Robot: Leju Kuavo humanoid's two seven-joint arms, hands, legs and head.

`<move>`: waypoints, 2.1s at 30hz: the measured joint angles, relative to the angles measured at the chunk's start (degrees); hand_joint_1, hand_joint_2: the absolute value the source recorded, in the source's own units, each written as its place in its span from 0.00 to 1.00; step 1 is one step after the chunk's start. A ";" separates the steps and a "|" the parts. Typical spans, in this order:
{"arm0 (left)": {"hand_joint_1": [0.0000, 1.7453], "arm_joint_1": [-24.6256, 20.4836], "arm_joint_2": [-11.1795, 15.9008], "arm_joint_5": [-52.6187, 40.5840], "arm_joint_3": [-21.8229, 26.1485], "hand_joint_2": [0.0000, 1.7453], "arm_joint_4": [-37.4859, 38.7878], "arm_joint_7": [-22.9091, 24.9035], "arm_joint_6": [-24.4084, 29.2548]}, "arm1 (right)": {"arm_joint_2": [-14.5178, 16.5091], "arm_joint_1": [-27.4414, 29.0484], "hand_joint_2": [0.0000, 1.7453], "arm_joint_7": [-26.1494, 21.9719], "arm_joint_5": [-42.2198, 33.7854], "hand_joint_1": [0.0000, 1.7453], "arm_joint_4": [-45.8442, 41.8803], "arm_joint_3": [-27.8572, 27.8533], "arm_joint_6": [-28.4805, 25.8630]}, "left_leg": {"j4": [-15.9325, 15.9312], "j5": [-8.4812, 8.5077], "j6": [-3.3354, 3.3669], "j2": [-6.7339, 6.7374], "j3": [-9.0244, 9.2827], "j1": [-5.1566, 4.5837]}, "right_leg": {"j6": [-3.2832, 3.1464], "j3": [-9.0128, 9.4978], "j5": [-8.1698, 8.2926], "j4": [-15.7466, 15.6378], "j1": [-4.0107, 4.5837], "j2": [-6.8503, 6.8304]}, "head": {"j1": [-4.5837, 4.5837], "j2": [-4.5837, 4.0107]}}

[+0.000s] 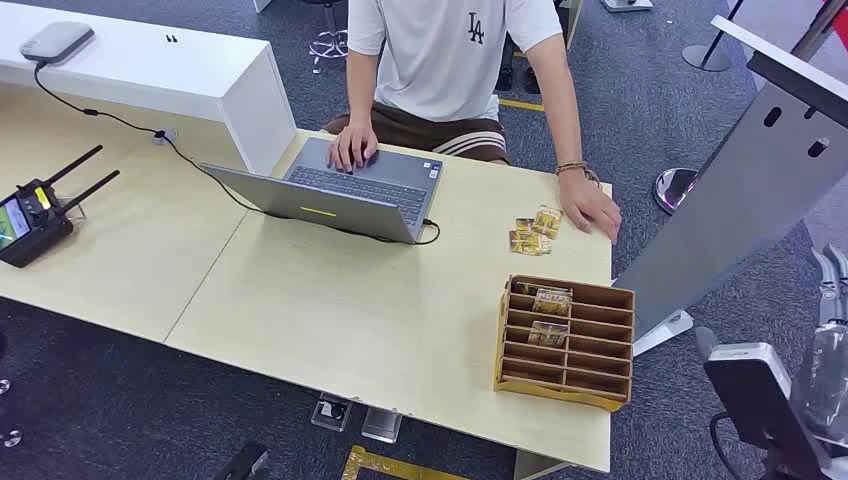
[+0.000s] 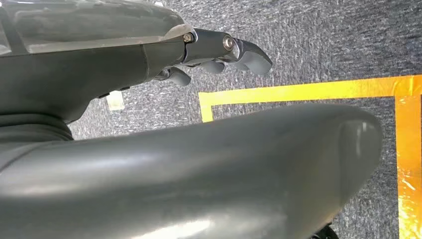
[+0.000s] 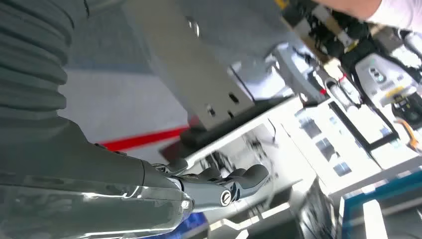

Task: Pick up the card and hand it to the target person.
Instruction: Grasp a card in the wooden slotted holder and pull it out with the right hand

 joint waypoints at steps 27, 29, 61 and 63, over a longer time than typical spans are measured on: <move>0.00 -0.13 -0.21 -1.14 -0.41 0.00 0.00 -0.52 -0.45 | 4.10 -2.59 1.00 10.27 39.02 0.00 -1.39 15.29 15.05 | -0.01 0.00 0.00 0.00 -0.02 0.00 | 0.00 0.00 0.00 0.01 0.00 0.00 | -0.01 0.00; 0.00 -0.12 -0.21 -1.27 -0.42 0.00 0.00 -0.52 -0.61 | 4.45 -2.85 1.00 10.65 38.69 0.00 -0.94 15.98 15.23 | -0.01 0.00 0.00 -0.01 -0.02 0.00 | 0.00 0.00 0.00 0.02 0.00 0.00 | -0.01 0.00; 0.00 -0.16 -0.96 -1.78 -0.81 0.00 0.00 2.01 -0.77 | 6.29 -4.67 1.00 23.03 30.36 0.45 7.38 18.17 22.29 | -0.01 0.00 0.00 0.00 -0.02 0.00 | 0.00 0.00 0.00 0.01 0.00 0.00 | 0.00 0.00; 0.00 -0.16 -0.99 -1.80 -0.92 0.00 0.00 2.05 -0.79 | 6.29 -4.70 1.00 23.74 29.93 0.45 8.27 18.19 22.52 | -0.01 0.00 0.00 0.00 -0.02 0.00 | 0.00 0.00 0.00 0.01 0.00 0.00 | 0.00 0.00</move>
